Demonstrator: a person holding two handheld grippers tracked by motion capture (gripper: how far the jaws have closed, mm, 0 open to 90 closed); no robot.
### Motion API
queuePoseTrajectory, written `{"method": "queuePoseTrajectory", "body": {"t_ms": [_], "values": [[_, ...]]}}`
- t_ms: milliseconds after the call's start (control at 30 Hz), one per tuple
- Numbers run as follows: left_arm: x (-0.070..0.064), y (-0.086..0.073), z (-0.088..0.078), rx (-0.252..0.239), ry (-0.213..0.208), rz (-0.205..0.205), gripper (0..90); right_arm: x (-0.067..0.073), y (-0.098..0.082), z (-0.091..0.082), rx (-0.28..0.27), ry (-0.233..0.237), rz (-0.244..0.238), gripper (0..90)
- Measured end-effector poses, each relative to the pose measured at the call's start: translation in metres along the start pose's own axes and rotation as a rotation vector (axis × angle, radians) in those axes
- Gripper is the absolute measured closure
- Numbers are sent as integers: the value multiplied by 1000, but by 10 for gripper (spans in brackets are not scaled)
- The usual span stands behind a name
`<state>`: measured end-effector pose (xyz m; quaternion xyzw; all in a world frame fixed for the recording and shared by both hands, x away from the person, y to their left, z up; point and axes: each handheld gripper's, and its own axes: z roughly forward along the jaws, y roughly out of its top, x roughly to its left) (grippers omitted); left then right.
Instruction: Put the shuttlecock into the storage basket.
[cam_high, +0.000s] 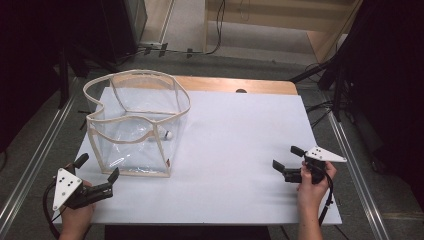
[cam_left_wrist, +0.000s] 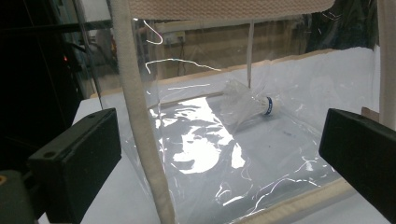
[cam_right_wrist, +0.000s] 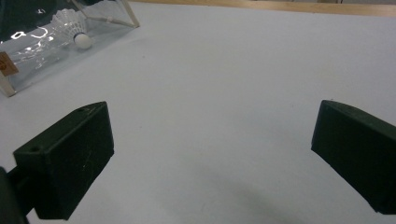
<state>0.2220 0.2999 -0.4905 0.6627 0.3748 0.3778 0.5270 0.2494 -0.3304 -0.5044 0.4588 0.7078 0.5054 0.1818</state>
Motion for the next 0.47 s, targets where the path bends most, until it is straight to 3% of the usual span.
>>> {"method": "queuePoseTrajectory", "body": {"t_ms": [467], "values": [[0,0,0,0,-3,1,0,3,-9,-4,-18,-15,1,0]]}}
